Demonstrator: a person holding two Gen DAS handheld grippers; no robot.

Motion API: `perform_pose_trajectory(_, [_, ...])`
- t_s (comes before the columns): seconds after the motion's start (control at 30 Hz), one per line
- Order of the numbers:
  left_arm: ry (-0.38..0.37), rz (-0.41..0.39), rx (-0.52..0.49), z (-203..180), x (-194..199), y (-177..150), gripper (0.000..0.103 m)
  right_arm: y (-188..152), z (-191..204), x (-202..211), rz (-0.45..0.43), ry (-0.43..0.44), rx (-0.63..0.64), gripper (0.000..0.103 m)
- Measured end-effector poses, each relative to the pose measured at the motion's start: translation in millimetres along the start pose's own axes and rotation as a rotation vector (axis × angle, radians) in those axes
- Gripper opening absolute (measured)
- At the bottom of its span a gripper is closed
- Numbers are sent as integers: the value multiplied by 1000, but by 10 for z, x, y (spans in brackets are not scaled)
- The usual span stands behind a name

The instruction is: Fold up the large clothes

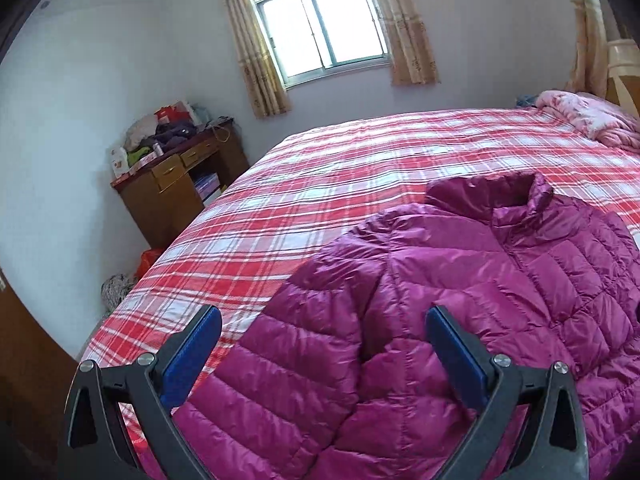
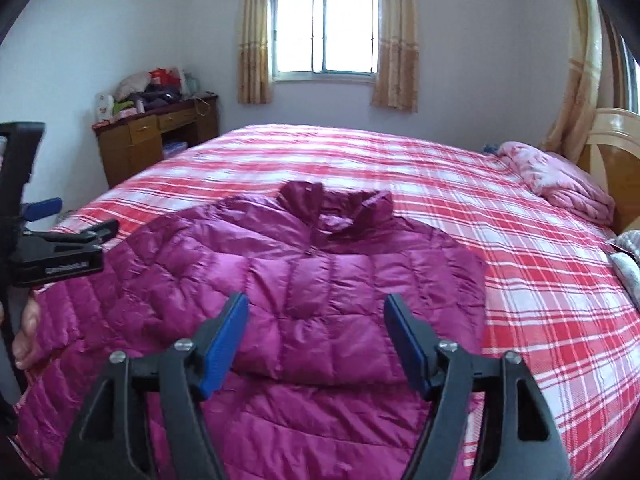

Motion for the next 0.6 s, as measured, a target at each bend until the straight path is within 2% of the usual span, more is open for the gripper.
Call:
perform_pose_trajectory(0.03, [-8, 10, -40, -162, -73, 18, 102, -11, -93, -117, 34, -20, -29, 58])
perform_pose_trajectory(0.1, [21, 8, -93, -381, -196, 14, 102, -33, -331, -305, 77, -71, -98, 58])
perform_pose_trajectory(0.23, [210, 60, -264, -630, -608, -152, 102, -38, -731, -519, 104, -113, -220, 58])
perform_pose_trajectory(0.3, [260, 115, -307, -550, -779, -289, 102, -36, -887, -579, 116, -113, -271, 58])
perform_pose_trajectory(0.4, [245, 170, -266, -336, -910, -451, 102, 1, -1209, -615, 107, -161, -385, 58])
perform_pose_trajectory(0.47, [223, 176, -236, -236, -911, -484, 102, 22, -1391, -621, 97, -189, -458, 58])
perform_pose_trajectory(0.6, [226, 175, -220, -163, -865, -452, 102, 137, -1330, -677, 83, -150, -433, 52])
Point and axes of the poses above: each gripper's, at about its wrist camera, not at the fingertips, and x roughly against the way its jaws point, z to its left, y to its top, the point moved 3 cm from there along -x, roughly the way its jaws point, and after that the axes turned 14 degrees about -y, right-handed, at the moved point
